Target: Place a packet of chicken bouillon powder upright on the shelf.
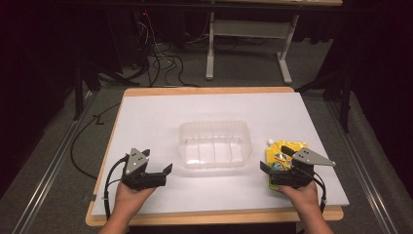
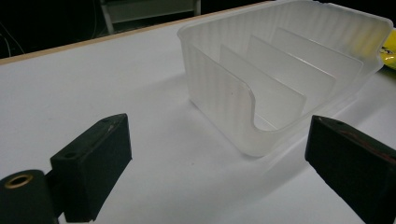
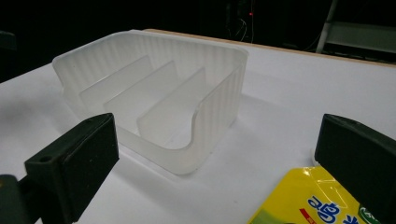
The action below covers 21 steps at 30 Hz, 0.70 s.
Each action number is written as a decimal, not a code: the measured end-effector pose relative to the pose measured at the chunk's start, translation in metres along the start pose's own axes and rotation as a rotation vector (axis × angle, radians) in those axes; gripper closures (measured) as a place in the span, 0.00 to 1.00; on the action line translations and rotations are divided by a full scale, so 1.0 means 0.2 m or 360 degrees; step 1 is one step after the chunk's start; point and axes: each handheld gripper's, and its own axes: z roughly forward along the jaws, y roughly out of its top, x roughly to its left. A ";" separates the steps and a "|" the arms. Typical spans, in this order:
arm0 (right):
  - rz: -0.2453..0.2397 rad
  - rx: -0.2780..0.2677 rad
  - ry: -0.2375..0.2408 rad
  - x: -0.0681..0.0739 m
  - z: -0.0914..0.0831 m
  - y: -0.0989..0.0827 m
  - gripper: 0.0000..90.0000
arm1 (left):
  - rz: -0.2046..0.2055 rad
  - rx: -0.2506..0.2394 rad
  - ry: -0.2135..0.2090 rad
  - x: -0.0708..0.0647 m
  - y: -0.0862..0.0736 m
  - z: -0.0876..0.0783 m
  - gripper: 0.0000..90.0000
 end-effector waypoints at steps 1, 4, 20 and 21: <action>0.0000 0.0008 0.0004 0.00 0.00 0.00 0.00 | -0.0010 -0.0007 0.0000 0.00 0.00 0.00 0.09; -0.0024 0.0013 -0.0006 0.00 0.00 -0.01 0.00 | -0.0001 -0.0010 0.0008 -0.01 0.00 0.00 0.09; 0.0054 0.0042 -0.0157 -0.13 -0.12 -0.07 0.21 | -0.0007 -0.0020 0.0022 0.02 0.00 0.03 0.13; 0.0070 0.0041 -0.0186 -0.14 -0.13 -0.08 0.23 | -0.0019 -0.0024 0.0019 0.03 0.00 0.03 0.14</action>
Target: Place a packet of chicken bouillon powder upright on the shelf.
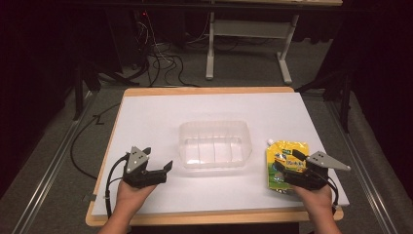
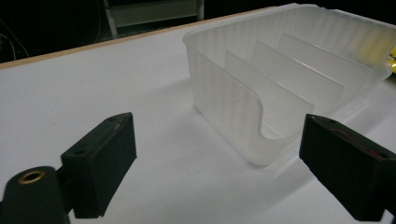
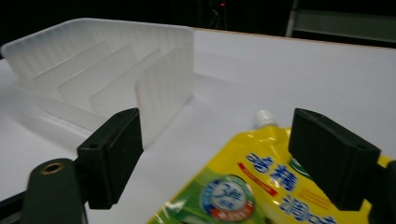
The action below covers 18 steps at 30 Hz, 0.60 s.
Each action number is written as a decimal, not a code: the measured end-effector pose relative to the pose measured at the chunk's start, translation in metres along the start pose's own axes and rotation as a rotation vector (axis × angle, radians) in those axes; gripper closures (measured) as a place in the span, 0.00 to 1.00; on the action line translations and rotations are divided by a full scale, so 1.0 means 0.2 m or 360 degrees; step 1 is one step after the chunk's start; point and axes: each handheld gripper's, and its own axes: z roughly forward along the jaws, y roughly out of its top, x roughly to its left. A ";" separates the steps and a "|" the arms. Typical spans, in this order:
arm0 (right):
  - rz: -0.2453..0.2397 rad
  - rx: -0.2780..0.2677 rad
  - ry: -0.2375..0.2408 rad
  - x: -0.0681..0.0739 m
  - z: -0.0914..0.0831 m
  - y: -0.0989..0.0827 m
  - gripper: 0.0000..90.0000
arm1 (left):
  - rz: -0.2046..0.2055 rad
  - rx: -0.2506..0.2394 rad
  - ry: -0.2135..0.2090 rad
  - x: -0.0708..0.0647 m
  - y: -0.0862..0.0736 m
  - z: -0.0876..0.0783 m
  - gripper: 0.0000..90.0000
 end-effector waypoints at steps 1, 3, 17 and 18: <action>0.0014 0.0008 -0.0025 -0.02 -0.01 -0.01 0.29 | -0.0009 0.0003 -0.0005 0.01 0.00 0.01 0.15; 0.0048 0.0021 -0.0086 -0.07 -0.05 -0.04 0.40 | -0.0021 0.0004 -0.0019 0.02 0.00 0.02 0.17; 0.0326 0.0321 -0.0496 -0.31 -0.20 -0.26 1.00 | 0.0020 -0.0021 -0.0060 -0.03 0.05 0.14 0.20; 0.0340 0.0341 -0.0498 -0.31 -0.20 -0.27 1.00 | 0.0022 -0.0025 -0.0063 -0.04 0.05 0.14 0.20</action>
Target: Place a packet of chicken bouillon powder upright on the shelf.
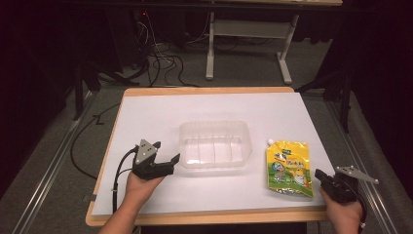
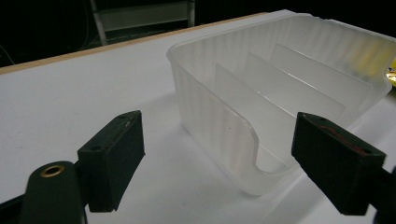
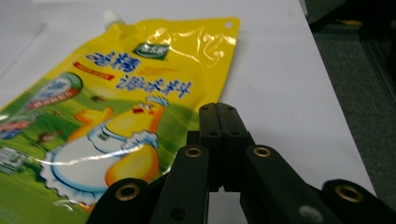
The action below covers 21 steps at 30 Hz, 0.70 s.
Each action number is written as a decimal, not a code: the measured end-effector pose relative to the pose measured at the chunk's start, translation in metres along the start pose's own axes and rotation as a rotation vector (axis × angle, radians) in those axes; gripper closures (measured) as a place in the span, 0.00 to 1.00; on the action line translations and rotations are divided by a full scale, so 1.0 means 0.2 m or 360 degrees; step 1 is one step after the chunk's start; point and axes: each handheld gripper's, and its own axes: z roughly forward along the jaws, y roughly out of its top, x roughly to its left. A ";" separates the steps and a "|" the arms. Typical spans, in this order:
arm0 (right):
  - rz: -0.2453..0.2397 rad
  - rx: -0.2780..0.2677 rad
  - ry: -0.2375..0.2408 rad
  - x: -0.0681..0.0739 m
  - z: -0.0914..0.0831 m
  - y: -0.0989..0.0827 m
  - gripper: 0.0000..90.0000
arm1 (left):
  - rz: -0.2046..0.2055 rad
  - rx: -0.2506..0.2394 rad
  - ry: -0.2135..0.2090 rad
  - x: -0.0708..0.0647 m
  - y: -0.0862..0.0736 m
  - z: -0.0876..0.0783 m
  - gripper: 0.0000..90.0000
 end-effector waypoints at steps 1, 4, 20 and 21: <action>0.0016 0.0024 -0.0012 -0.01 0.00 -0.01 1.00 | 0.0004 -0.0001 -0.0004 0.00 0.00 0.00 0.20; 0.0056 0.0068 0.0008 -0.02 0.01 -0.04 1.00 | 0.0011 0.0001 -0.0024 -0.02 0.01 0.02 0.20; 0.0059 0.0124 0.0093 0.01 0.03 -0.06 1.00 | 0.0040 0.0004 -0.0034 -0.03 0.02 0.03 0.20; 0.0053 0.0125 0.0091 0.01 0.03 -0.06 1.00 | 0.0041 0.0004 -0.0034 -0.03 0.02 0.03 0.20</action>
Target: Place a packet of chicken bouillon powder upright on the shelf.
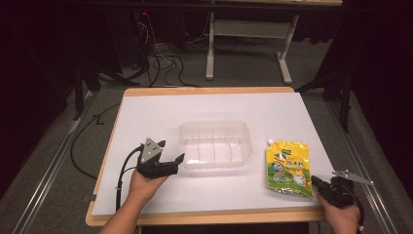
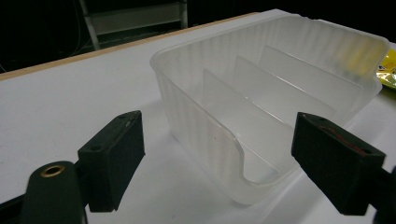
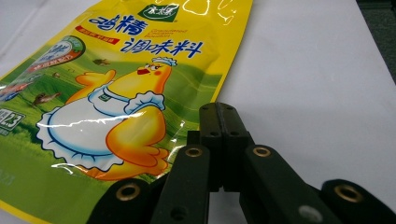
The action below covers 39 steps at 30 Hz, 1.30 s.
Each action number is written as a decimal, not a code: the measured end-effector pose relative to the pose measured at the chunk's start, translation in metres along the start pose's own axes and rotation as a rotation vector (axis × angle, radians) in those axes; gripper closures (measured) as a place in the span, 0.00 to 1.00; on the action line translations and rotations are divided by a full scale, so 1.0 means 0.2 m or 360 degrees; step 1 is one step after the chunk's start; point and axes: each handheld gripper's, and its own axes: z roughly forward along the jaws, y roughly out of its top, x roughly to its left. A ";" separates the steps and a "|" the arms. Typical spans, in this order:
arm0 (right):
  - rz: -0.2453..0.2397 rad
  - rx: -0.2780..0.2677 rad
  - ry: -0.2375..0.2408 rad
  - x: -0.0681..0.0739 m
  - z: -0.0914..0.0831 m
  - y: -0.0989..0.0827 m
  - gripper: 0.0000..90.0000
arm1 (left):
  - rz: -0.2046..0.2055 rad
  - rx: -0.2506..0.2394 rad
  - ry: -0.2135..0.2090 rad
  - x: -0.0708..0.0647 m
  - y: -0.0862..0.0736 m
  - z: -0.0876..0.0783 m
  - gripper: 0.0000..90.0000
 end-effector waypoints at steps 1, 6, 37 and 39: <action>-0.0007 0.0000 0.0002 0.00 0.00 0.00 1.00 | 0.0002 0.0001 -0.0001 0.00 0.00 0.00 0.20; -0.0034 0.0008 0.0014 0.02 0.00 0.00 1.00 | 0.0009 0.0006 -0.0002 0.00 0.00 0.00 0.20; -0.0183 0.0067 0.0119 0.14 0.04 0.01 1.00 | 0.0007 0.0011 0.0001 0.00 0.00 0.01 0.20; -0.0195 0.0067 0.0124 0.14 0.04 0.01 1.00 | 0.0012 0.0014 0.0001 0.00 0.00 0.00 0.20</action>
